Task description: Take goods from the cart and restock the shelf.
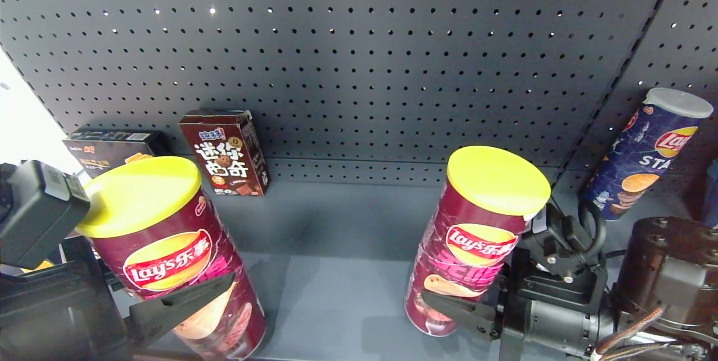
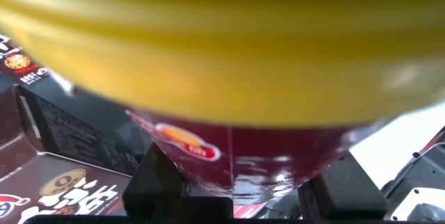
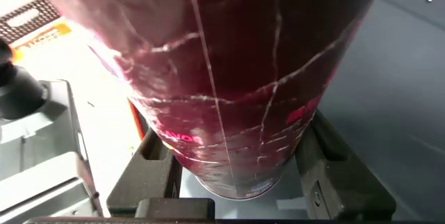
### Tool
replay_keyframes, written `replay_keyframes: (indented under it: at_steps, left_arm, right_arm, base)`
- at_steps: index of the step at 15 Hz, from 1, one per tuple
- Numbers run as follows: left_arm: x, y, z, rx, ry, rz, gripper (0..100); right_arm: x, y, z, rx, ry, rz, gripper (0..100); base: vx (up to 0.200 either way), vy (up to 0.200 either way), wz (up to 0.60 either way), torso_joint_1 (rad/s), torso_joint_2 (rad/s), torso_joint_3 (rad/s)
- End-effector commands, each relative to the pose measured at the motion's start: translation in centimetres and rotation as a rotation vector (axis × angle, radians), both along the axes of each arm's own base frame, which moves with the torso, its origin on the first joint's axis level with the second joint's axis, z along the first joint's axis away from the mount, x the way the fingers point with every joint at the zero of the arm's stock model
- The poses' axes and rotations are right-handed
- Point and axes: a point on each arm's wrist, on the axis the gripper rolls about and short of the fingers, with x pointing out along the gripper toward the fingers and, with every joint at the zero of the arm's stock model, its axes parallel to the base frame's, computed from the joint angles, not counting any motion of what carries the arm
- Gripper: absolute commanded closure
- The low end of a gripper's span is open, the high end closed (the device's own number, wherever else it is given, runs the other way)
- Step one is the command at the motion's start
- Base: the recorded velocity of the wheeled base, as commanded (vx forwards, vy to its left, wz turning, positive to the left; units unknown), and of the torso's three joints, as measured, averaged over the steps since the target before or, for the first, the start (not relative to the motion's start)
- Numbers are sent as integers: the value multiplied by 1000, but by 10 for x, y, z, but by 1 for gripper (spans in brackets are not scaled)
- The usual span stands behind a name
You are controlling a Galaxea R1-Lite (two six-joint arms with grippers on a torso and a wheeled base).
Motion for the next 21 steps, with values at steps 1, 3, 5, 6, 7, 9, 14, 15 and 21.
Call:
replay_keyframes:
  at_steps: [1,3,5,6,7,9,14,15,21]
  left_arm:
    - [0,0,0,-1,-1,1,100]
    - [0,0,0,0,0,1,100]
    - [0,0,-1,2,3,1,100]
    - [0,0,-2,3,5,1,100]
    - [0,0,-1,2,4,1,100]
    - [1,2,-2,3,7,16,100]
    - [1,2,-2,3,7,16,100]
    - [1,2,-3,4,8,16,100]
    - [1,3,-6,9,16,16,100]
  right_arm:
    - [5,5,-12,-32,34,1,100]
    - [5,4,-14,-36,41,10,100]
    - [8,2,-13,-34,38,3,100]
    - [9,0,-13,-35,37,-8,100]
    - [10,-3,-12,-33,36,-15,100]
    - [10,-6,-12,-31,35,-15,100]
    - [8,-5,-12,-32,33,-1,0]
    - [8,-6,-12,-31,31,-3,0]
    - [-9,-21,-13,-36,37,-6,0]
  base:
    - [0,0,0,0,0,0]
    - [0,0,0,0,0,0]
    - [0,0,0,0,0,0]
    - [0,0,0,0,0,0]
    - [0,0,0,0,0,0]
    - [0,0,0,0,0,0]
    - [0,0,0,0,0,0]
    - [0,0,0,0,0,0]
    - [0,0,0,0,0,0]
